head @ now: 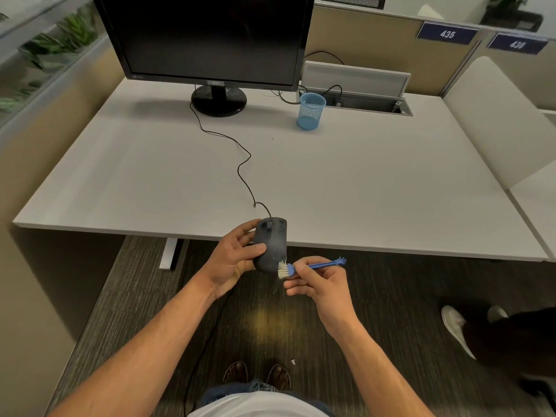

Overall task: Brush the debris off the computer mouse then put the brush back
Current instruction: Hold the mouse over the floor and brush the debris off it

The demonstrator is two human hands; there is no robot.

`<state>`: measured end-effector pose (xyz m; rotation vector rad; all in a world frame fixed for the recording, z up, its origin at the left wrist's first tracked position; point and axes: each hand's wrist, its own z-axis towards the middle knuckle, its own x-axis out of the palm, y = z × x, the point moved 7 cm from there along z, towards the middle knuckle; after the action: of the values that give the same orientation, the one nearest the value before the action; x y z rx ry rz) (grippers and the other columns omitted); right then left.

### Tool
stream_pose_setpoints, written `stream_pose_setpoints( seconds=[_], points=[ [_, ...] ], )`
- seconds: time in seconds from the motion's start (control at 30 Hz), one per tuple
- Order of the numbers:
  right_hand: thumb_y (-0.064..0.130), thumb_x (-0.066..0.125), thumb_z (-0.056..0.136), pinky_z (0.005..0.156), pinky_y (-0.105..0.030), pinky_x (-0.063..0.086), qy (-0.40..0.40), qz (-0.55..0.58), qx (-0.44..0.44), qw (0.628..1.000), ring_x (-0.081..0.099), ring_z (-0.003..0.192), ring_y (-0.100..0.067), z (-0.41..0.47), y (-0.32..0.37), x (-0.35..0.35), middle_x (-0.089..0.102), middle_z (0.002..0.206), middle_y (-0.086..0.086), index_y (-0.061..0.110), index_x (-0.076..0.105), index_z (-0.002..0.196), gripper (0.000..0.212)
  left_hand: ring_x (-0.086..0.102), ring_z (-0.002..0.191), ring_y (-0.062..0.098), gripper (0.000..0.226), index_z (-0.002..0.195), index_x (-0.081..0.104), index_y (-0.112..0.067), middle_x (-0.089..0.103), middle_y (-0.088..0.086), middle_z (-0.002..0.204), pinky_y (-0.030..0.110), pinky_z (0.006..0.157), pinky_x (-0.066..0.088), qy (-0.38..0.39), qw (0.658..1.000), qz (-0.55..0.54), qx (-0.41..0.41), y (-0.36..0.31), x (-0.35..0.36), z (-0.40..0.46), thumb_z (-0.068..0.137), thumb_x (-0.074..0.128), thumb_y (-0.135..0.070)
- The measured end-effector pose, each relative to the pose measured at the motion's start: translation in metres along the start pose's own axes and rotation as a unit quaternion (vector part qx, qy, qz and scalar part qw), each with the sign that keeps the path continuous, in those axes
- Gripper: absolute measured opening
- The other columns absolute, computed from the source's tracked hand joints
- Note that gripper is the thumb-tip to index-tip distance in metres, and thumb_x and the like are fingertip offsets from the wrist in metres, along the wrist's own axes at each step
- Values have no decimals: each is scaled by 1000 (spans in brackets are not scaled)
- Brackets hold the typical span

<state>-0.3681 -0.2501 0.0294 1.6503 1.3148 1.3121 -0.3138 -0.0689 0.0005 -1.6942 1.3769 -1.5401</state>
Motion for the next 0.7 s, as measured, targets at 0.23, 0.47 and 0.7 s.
stream_pose_setpoints(
  seconds=[0.23, 0.47, 0.7],
  points=[
    [22, 68, 88, 68, -31, 63, -2, -3, -3, 1000, 74, 76, -29, 0, -8, 7, 74, 91, -25, -3, 69, 107, 31, 63, 120, 30, 65, 137, 55, -18, 64, 11, 132, 40, 80, 59, -24, 1000, -7, 4, -2, -2, 4, 76, 77, -15],
    [21, 68, 90, 70, -31, 63, 0, -9, 5, 1000, 75, 78, -29, 2, -18, 17, 75, 92, -23, -3, 68, 109, 31, 65, 118, 28, 67, 134, 56, -20, 65, 10, 131, 39, 78, 60, -38, 999, -12, 5, -4, -3, 6, 71, 81, -19],
    [14, 66, 96, 69, -30, 63, 6, -20, 19, 1000, 75, 79, -28, 5, -24, 25, 76, 93, -21, -3, 68, 110, 22, 64, 118, 30, 76, 136, 54, -17, 63, 12, 132, 40, 80, 60, -46, 999, -16, 3, -4, -4, 6, 67, 84, -23]
  ],
)
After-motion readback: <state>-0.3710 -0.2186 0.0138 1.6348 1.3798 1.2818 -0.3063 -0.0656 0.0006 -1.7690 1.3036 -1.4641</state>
